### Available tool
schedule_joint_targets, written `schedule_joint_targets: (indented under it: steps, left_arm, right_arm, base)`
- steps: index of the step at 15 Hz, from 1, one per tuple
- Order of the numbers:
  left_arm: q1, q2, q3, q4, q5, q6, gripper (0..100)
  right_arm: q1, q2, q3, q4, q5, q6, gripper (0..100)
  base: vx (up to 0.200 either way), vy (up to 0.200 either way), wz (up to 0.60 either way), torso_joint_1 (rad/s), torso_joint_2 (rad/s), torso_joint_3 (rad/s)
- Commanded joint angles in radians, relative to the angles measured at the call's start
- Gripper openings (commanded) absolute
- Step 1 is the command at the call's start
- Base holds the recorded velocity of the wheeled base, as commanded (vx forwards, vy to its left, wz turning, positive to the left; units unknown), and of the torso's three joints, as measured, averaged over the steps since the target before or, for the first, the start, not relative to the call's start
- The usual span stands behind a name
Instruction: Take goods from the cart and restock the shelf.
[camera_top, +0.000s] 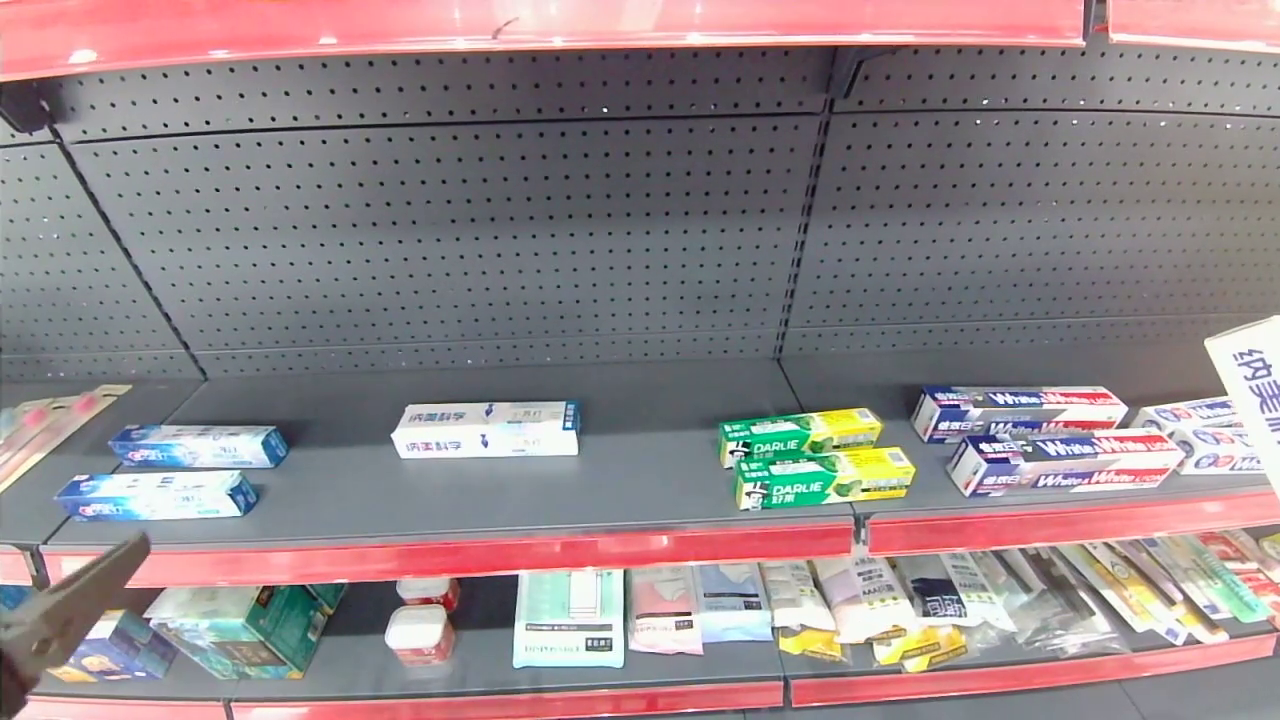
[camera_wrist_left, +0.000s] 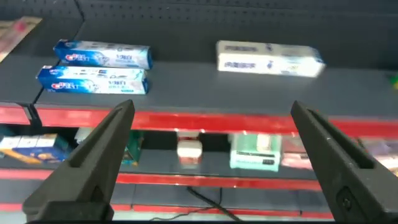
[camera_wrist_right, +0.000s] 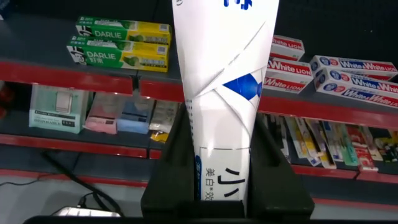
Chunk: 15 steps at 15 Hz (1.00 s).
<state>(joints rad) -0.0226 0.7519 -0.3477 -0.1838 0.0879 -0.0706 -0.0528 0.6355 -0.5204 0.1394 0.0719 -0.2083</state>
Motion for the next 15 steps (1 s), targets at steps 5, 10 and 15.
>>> schedule_joint_targets:
  steps: [5, 10, 15]
  left_arm:
    - [-0.050, 0.722, -0.091, -0.482, 0.110, -0.120, 100]
    - [-0.119, 0.988, -0.321, -0.493, 0.116, -0.153, 100]
    - [-0.155, 1.187, -0.528, -0.485, 0.118, -0.213, 100]
  right_arm:
    - [0.002, -0.066, 0.040, 0.002, 0.017, -0.002, 0]
    - [0.002, -0.097, 0.062, 0.000, 0.019, -0.025, 0]
    - [0.025, -0.111, 0.079, 0.002, 0.034, -0.072, 0]
  base:
    - [0.000, 0.000, 0.00, 0.000, 0.00, 0.000]
    - [0.000, 0.000, 0.00, 0.000, 0.00, 0.000]
    - [0.000, 0.000, 0.00, 0.000, 0.00, 0.000]
